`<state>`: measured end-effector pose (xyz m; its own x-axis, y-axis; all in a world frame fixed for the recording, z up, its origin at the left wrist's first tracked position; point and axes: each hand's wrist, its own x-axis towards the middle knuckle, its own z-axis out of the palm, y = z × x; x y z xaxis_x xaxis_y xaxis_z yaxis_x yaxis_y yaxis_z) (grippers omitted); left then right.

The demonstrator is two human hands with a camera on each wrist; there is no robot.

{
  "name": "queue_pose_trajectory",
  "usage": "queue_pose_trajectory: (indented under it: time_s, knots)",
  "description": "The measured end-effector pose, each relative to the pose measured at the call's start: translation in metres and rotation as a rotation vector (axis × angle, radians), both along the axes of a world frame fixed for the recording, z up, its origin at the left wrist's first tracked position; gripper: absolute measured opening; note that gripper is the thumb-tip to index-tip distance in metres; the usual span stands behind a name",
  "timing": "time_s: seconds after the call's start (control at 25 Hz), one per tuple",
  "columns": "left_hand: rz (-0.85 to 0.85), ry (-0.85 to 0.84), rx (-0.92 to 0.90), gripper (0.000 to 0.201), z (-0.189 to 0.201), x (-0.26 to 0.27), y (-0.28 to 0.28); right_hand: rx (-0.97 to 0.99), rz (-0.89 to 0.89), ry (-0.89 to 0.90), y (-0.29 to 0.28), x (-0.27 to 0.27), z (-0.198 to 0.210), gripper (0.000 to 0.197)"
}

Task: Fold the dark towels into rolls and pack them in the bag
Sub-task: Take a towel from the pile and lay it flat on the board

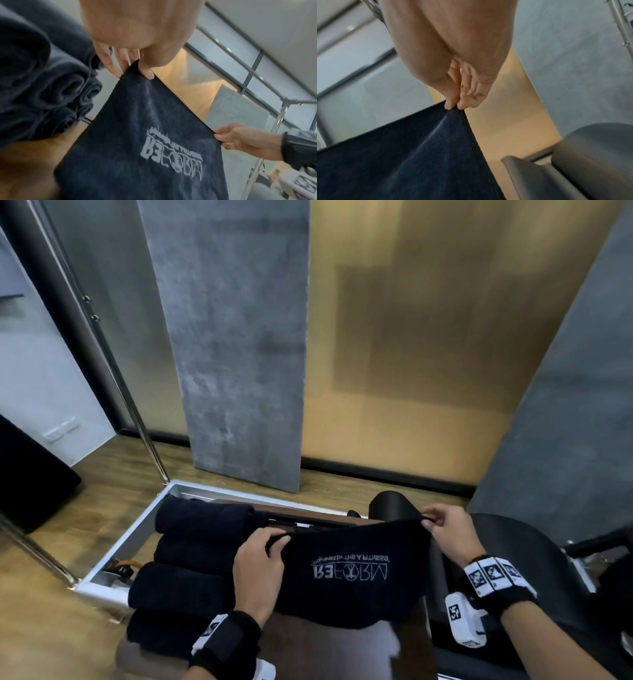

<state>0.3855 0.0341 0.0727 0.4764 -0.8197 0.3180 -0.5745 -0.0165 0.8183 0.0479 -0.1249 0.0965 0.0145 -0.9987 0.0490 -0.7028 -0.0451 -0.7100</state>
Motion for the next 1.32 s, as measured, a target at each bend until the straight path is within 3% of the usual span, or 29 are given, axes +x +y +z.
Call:
queue_pose_trajectory:
  time_s: [0.12, 0.24, 0.32, 0.52, 0.84, 1.04, 1.32]
  knots:
    - [-0.029, 0.025, -0.084, 0.014, 0.033, 0.015, 0.015, -0.110, -0.003, -0.023, 0.038, -0.020, 0.037, 0.019]
    - [-0.034, -0.059, -0.132, 0.013, 0.072, 0.027, 0.027, -0.243, -0.050, -0.113, 0.074, -0.034, 0.070, 0.018]
    - [-0.086, -0.061, -0.134, 0.015, 0.097, 0.034, 0.037, -0.235, -0.023, -0.148, 0.100, -0.035, 0.088, 0.018]
    - [-0.279, 0.230, -0.161, 0.017, 0.135, 0.043, 0.057, -0.338, -0.012, -0.246, 0.143, -0.032, 0.124, 0.012]
    - [-0.300, 0.483, -0.278, 0.014, 0.148, 0.041, 0.062, -0.352, -0.058, -0.629, 0.177, -0.017, 0.154, 0.012]
    - [-0.396, 0.426, -0.353, 0.019, 0.138, 0.041, 0.077, -0.348, -0.011, -0.675, 0.197, -0.018, 0.141, 0.006]
    - [-0.278, 0.403, -0.250, 0.002, 0.129, 0.048, 0.115, -0.320, -0.104, -0.637, 0.221, -0.026, 0.119, 0.006]
